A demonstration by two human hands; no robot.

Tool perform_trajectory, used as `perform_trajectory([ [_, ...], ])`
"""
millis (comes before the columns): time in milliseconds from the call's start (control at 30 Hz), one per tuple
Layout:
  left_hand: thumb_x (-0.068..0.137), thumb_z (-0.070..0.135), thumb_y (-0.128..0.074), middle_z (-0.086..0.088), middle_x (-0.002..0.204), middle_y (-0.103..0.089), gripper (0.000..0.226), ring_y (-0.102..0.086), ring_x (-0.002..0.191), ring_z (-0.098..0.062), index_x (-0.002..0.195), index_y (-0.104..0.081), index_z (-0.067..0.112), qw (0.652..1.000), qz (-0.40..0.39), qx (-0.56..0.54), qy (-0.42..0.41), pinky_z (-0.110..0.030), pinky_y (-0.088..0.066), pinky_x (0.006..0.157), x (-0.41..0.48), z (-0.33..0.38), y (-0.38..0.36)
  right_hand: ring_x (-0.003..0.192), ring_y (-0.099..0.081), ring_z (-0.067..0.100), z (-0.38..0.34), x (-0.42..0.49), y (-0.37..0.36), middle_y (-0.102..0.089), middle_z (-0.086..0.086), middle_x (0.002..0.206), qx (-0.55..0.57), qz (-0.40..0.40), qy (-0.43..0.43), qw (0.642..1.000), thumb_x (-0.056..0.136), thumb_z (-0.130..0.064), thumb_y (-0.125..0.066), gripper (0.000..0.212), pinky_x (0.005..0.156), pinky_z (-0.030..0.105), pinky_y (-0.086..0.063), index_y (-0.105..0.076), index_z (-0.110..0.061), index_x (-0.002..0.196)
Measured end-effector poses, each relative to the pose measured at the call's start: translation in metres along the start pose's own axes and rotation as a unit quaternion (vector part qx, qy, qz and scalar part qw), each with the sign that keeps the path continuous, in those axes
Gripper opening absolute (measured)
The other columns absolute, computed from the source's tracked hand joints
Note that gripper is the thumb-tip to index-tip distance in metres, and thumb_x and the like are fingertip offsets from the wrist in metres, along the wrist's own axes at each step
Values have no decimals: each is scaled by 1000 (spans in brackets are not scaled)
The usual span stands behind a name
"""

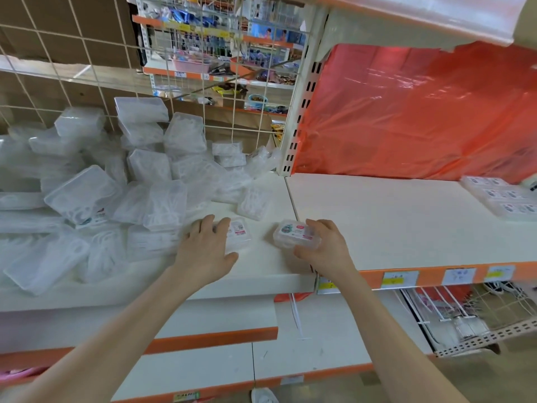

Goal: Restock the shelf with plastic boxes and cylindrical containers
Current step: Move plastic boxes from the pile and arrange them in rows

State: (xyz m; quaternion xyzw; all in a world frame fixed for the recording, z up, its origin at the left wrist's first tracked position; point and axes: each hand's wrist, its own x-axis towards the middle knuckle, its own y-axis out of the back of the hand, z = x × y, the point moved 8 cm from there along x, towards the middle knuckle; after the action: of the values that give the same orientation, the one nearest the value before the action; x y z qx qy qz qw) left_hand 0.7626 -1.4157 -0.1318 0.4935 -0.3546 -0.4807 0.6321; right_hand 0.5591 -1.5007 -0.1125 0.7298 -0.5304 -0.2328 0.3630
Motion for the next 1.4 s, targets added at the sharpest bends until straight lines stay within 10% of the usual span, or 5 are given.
perform_trajectory([
  [533,74,32,-69,0,125,-47,65,-35,116,-21,130,-40,19,989,95,-111,10,-32,-38,86,-6,50,10,117,-44,29,33,-2,25,-46,10,130,-49,-7,55,997,74,-9,-66,62,96,31,-37,-47,-9,133],
  [833,74,29,-69,-9,128,-49,63,-38,115,-25,129,-46,9,975,112,-177,-76,-23,-21,89,4,217,-1,110,-48,30,137,-29,148,-53,13,120,-14,55,30,998,69,-9,-73,55,91,22,-32,-58,-8,122],
  [1400,73,34,-69,1,128,-51,62,-41,115,-22,130,-46,21,968,41,-159,-190,-29,-35,86,16,466,-73,108,-50,23,329,-76,302,-53,10,117,25,153,-60,986,72,-19,-73,51,80,20,-31,-58,-9,121],
])
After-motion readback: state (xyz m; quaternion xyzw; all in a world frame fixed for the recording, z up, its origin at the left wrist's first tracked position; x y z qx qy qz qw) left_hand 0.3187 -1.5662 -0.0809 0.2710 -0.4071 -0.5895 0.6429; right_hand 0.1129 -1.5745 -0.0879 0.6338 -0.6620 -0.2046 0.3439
